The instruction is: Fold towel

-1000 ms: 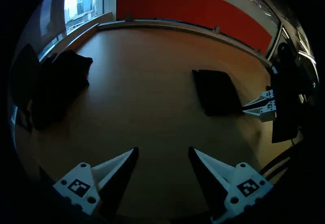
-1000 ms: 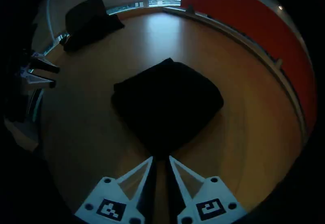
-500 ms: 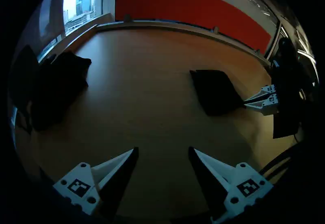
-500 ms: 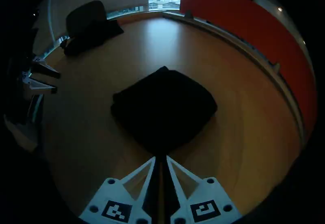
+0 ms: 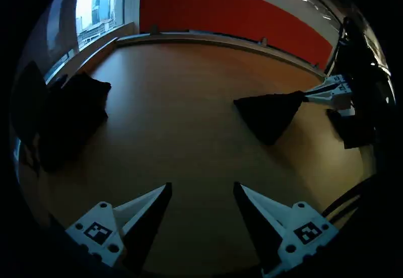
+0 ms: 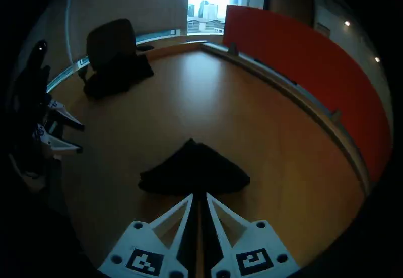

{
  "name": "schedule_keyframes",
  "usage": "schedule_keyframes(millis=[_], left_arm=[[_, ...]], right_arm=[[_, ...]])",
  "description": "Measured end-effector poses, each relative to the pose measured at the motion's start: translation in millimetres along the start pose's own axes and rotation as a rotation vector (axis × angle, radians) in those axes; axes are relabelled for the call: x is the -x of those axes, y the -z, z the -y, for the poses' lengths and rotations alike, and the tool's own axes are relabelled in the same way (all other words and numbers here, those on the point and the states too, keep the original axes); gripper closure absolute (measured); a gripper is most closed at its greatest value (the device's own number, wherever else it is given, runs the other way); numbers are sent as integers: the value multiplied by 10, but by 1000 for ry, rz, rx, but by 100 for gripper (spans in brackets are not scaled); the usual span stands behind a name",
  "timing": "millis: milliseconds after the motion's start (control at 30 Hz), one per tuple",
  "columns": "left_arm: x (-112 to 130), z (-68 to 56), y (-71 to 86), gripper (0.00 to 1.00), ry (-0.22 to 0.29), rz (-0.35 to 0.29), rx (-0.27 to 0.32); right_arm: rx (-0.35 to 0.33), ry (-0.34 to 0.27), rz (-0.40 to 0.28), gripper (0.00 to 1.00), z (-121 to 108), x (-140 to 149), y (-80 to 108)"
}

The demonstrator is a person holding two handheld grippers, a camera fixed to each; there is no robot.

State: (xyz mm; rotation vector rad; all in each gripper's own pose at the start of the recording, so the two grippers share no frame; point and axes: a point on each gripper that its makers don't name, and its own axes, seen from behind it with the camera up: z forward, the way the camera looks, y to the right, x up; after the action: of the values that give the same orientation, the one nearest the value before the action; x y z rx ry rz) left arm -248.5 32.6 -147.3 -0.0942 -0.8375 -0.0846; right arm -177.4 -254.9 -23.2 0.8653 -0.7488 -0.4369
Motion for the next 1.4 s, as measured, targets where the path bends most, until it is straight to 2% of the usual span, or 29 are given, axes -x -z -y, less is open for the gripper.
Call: schedule_keyframes(millis=[300,500,1000,1400], left_arm=[[-156,-22,54,10,-20,-22,12],[-223,-41,73,10,-32,-32,20],[-291,-95,53,10,-52,-33,39],[-311,-122,15,10,-64,-27,34]], right_arm=[[13,26,-95,96,-149,-640,185],[22,22,-137,96,-227,-863,317],[69,-5,-152,96,-549,-843,641],[133,-45,-128,96,-1104,-582,1037]])
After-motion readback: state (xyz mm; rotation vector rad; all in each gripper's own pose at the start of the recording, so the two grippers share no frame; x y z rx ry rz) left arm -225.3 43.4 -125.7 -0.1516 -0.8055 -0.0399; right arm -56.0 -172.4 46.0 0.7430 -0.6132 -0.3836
